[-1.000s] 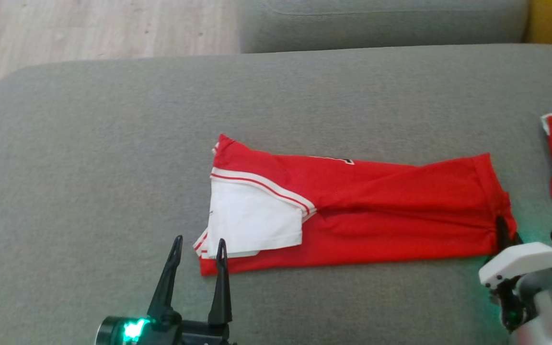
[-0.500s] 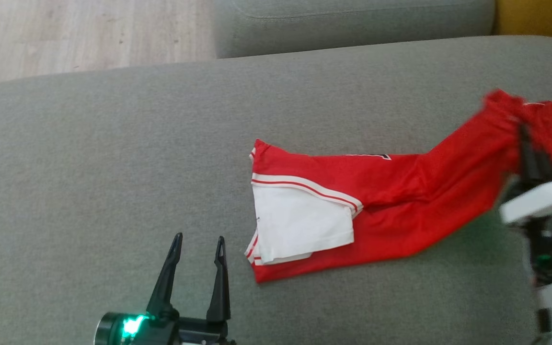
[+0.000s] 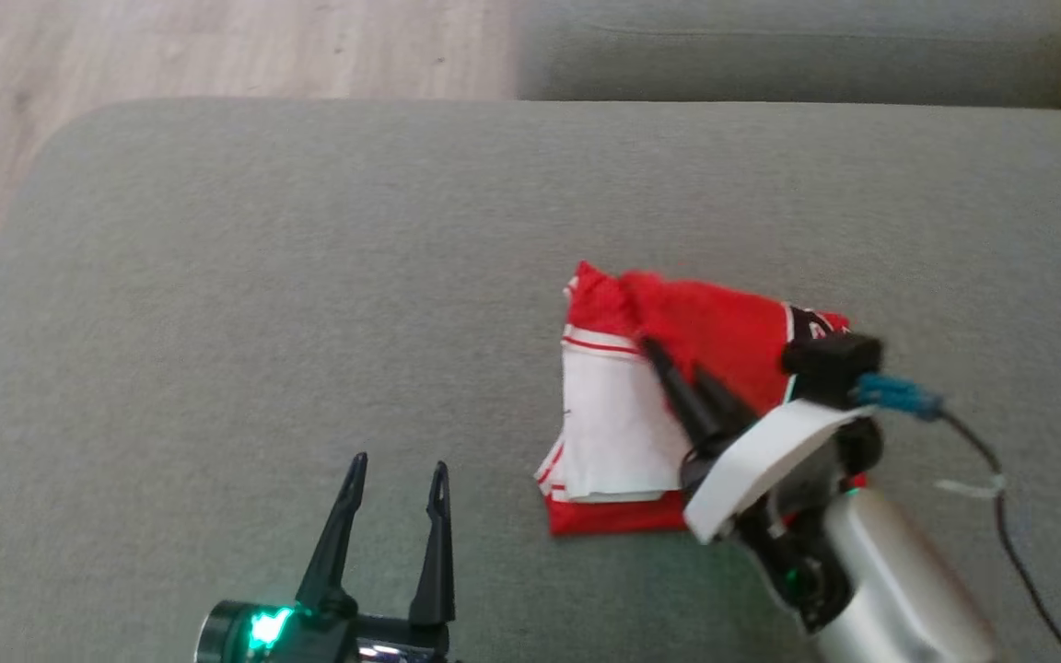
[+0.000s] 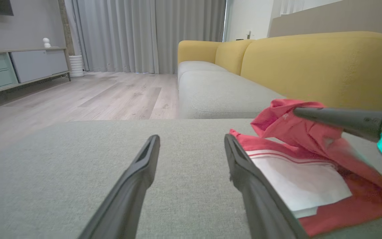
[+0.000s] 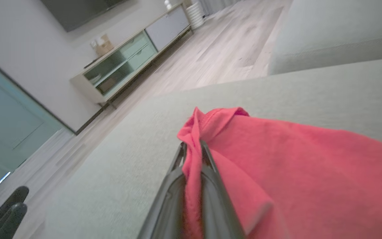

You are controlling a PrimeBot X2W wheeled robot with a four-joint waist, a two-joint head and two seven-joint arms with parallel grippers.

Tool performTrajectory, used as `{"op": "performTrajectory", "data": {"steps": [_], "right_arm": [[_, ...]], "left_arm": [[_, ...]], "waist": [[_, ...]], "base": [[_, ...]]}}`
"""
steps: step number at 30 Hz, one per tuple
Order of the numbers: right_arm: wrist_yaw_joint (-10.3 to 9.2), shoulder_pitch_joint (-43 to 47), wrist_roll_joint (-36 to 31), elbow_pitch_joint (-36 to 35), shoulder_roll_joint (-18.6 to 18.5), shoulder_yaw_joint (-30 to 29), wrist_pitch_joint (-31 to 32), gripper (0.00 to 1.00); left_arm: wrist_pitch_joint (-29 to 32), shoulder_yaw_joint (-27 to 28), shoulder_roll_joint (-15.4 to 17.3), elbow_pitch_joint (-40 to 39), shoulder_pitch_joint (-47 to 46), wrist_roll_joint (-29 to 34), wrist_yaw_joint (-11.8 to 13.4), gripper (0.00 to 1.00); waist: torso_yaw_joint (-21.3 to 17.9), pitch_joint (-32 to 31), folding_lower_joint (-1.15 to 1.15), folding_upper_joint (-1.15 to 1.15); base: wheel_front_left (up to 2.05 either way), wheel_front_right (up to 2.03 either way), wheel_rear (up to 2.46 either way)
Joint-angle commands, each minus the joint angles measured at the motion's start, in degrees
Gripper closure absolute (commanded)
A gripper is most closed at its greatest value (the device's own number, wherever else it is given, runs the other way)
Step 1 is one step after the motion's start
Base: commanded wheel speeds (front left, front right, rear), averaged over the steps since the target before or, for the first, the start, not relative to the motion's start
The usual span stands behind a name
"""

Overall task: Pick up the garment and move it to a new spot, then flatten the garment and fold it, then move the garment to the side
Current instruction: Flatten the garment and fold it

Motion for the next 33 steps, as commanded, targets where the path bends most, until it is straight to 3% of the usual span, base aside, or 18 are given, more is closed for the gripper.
{"op": "performTrajectory", "data": {"steps": [1, 6, 7, 8, 9, 16, 23, 28, 33], "right_arm": [[0.21, -2.75, -0.40, -0.70, 1.04, 3.06, -0.24, 1.00], [0.21, -3.15, -1.39, 4.07, 1.36, 6.60, -1.52, 1.00], [0.21, -3.22, -1.50, 5.03, 1.39, 7.39, -1.64, 0.58], [0.21, -3.25, -1.38, 5.76, 1.43, 8.28, -1.70, 0.07], [0.21, -3.24, -0.96, 6.22, 1.45, 8.90, -2.05, 0.00], [0.21, -3.29, -0.76, 4.11, 1.07, 8.58, -9.02, 0.00], [0.21, 2.59, -3.41, 0.61, -6.91, 1.60, -22.64, 0.00], [0.21, 7.80, -5.48, 0.51, -10.61, -4.19, -24.69, 0.00], [0.21, 13.86, -10.53, -2.31, -10.31, -9.09, -24.76, 0.00]], "left_arm": [[-0.54, 1.03, -0.85, -1.77, -2.00, 0.16, 0.17, 0.00], [-0.54, 0.62, -0.86, -2.02, -2.18, -0.50, 0.98, 0.00], [-0.54, 0.52, -0.86, -2.01, -2.22, -0.63, 1.12, 0.00], [-0.54, 0.42, -0.86, -1.99, -2.23, -0.75, 1.21, 0.00], [-0.55, 0.39, -0.86, -2.02, -2.21, -0.89, 1.31, 0.00], [-0.55, 1.68, -0.87, -2.75, -1.79, -2.41, 1.59, 0.00], [-0.55, 6.07, -0.87, -2.75, 0.59, -5.03, 1.92, 0.00], [-0.55, 8.44, -0.87, -2.75, 2.67, -4.16, 2.44, 0.00], [-0.55, 10.14, -0.87, -2.55, 5.31, -3.46, 2.07, 0.00]], "waist": [[2.34, 0.54, 0.00, 0.00], [4.07, 1.16, 0.00, 0.00], [4.23, 1.19, 0.00, 0.00], [4.31, 1.19, 0.00, 0.00], [4.27, 1.15, 0.00, 0.00], [1.66, -0.39, 0.00, 0.00], [-4.35, -5.79, 0.00, 0.00], [-7.12, -7.95, 0.00, 0.00], [-8.53, -9.77, 0.00, 0.00]], "base": [[0.00, 0.00, 0.00], [0.00, 0.00, 0.00], [0.00, 0.00, 0.00], [0.00, 0.00, 0.00], [0.00, 0.00, 0.00], [0.00, 0.00, 0.00], [0.00, 0.00, 0.00], [0.00, 0.00, 0.00], [0.00, 0.00, 0.00]]}}
